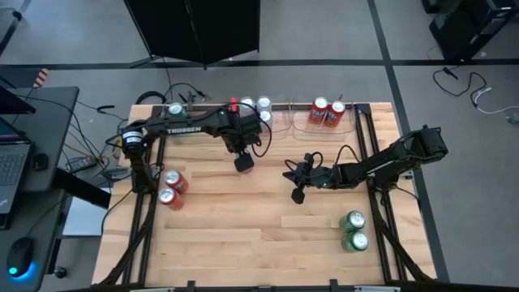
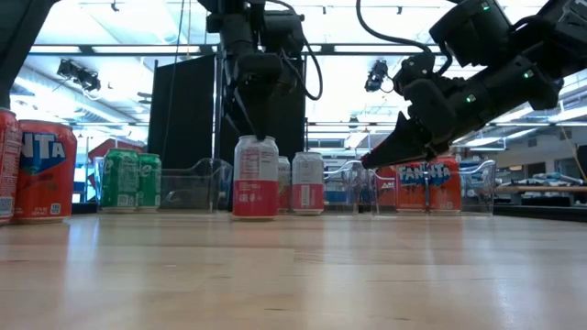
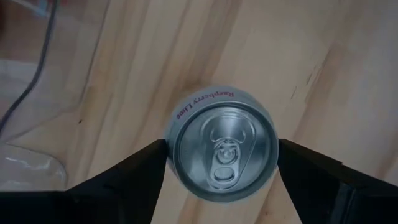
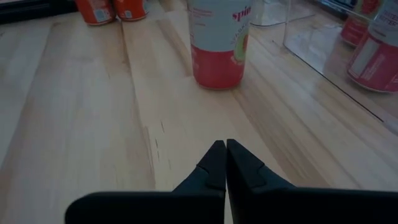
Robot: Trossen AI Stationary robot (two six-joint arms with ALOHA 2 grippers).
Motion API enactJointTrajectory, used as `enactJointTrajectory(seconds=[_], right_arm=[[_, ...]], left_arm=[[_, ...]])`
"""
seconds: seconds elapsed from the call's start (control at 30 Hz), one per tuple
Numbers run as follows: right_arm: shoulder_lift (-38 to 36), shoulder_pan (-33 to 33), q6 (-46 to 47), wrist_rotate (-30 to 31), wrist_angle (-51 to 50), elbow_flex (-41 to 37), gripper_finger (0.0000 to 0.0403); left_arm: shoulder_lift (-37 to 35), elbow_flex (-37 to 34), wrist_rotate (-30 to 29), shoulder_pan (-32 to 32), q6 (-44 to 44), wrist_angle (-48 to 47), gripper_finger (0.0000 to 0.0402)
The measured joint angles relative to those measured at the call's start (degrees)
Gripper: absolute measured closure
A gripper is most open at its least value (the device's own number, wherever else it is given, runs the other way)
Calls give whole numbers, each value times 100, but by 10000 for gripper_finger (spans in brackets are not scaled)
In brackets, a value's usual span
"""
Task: Sort soda cans
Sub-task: Put the pink-white soda can into the top center transparent bin
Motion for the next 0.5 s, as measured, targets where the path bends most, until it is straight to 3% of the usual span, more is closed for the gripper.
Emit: enactJointTrajectory(seconds=[0.3,0.5], right_arm=[[0,0,5,-3,-5,0,403],[0,0,11,-4,-5,0,403]], left_arm=[[42,7,23,-2,57,-44,104],[42,9,27,-2,197,-58,127]])
